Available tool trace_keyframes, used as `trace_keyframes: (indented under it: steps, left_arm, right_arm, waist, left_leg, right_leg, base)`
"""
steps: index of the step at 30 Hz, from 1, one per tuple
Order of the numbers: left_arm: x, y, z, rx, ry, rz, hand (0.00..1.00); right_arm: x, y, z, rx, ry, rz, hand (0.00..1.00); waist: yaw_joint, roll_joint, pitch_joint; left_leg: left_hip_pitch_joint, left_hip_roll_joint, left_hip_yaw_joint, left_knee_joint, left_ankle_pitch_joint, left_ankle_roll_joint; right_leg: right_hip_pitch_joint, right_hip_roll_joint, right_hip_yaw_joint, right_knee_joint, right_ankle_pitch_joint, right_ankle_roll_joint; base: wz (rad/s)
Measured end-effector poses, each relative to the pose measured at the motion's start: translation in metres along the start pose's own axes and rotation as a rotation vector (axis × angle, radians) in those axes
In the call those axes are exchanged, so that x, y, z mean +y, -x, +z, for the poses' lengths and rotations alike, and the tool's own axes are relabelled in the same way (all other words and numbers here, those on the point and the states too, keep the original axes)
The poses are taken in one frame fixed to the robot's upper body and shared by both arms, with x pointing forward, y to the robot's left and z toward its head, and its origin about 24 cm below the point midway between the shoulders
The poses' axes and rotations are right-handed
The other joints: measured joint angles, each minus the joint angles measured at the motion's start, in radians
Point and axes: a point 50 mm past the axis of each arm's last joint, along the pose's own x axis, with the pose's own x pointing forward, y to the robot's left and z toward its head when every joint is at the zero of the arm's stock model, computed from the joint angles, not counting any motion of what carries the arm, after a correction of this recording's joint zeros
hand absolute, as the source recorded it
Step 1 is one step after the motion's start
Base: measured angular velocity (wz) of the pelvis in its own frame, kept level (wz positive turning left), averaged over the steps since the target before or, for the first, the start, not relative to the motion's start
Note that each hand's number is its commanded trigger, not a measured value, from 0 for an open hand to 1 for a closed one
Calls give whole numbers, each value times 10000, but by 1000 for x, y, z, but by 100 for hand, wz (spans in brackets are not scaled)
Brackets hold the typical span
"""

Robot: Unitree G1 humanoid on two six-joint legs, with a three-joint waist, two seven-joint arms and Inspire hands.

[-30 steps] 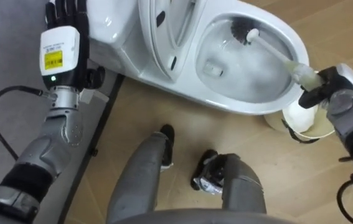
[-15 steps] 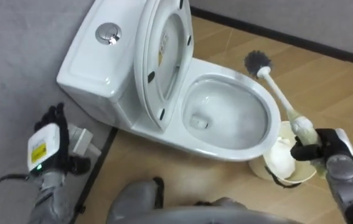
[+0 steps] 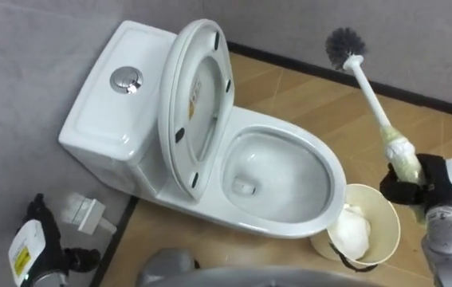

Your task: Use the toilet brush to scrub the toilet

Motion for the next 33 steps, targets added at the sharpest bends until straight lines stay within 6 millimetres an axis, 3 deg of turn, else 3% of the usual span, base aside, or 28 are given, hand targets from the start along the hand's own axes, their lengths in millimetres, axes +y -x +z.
trace_keyframes:
  steps: [5, 10, 13, 17, 19, 24, 29, 30, 31, 32, 33]
  left_arm:
    - [-7, 8, -24, 1306, 350, -487, 0]
    - [-17, 22, -55, 3223, 190, -1382, 0]
    - [-25, 21, -59, 3809, 157, -1943, 0]
    - [-32, 9, -46, 3676, 348, -2354, 0]
    - [-36, 6, -39, 3516, 495, -2611, 0]
    - [-39, -6, -23, 2973, 474, -3123, 0]
    - [-42, -9, -17, 2843, 636, -3689, 0]
    - [-43, -8, -19, 2885, 611, -3799, 0]
    - [-43, -7, -21, 2978, 586, -3863, 0]
    - [-43, -6, -22, 3041, 575, -3900, 0]
    - [-43, -5, -26, 3191, 545, -3957, 0]
  right_arm:
    - [6, 5, -4, 142, -391, -171, 100]
    - [20, 21, -24, 1169, -1230, 34, 100]
    - [30, 30, -43, 2071, -1296, 260, 100]
    - [44, 47, -72, 3559, -1038, 697, 100]
    - [47, 55, -86, 4337, -874, 843, 100]
    - [54, 63, -96, 4994, -900, 1025, 100]
    - [58, 70, -106, 5699, -990, 1323, 100]
    - [59, 72, -108, 5825, -1021, 1341, 100]
    - [60, 74, -110, 5957, -1045, 1353, 22]
    - [60, 74, -111, 6025, -1074, 1343, 0]
    - [60, 75, -112, 6139, -1177, 1277, 0]
  waist:
    - [-68, 38, -23]
    - [-148, 92, -34]
    - [-390, 192, -20]
    - [-613, 280, -2]
    - [-690, 428, -48]
    - [-892, 552, -94]
    - [-898, 574, -81]
    - [-914, 615, -42]
    - [-928, 607, -39]
    - [-927, 611, -36]
    - [-929, 616, -31]
  left_leg:
    - [634, -19, 233, -391, -19, -30]
    - [1164, 1, 496, -802, -31, -48]
    - [1263, -9, 493, -821, -38, -46]
    - [1267, 1, 506, -834, -54, -24]
    - [1260, 10, 586, -828, -74, -2]
    - [1332, 39, 851, -838, -80, 14]
    - [1490, 149, 1124, -847, -109, 50]
    - [1524, 150, 1128, -863, -115, 52]
    - [1583, 147, 1129, -869, -117, 55]
    - [1608, 146, 1130, -864, -117, 56]
    - [1641, 142, 1135, -840, -117, 56]
  right_leg:
    - [483, 16, 257, -335, 44, 57]
    - [739, 48, 672, -514, 92, 82]
    - [873, 55, 695, -538, 165, 110]
    - [857, 69, 715, -543, 224, 135]
    - [794, 133, 825, -526, 265, 140]
    - [762, 182, 1115, -523, 371, 141]
    - [794, 224, 1463, -530, 440, 153]
    - [838, 233, 1491, -567, 449, 163]
    - [913, 242, 1508, -682, 459, 173]
    - [936, 245, 1523, -699, 461, 176]
    - [965, 244, 1533, -719, 461, 176]
  base:
    - [-17]
    - [-19]
    - [-4]
    - [-3]
    - [-17]
    - [-18]
    - [-18]
    - [-5]
    - [0]
    - [0]
    - [0]
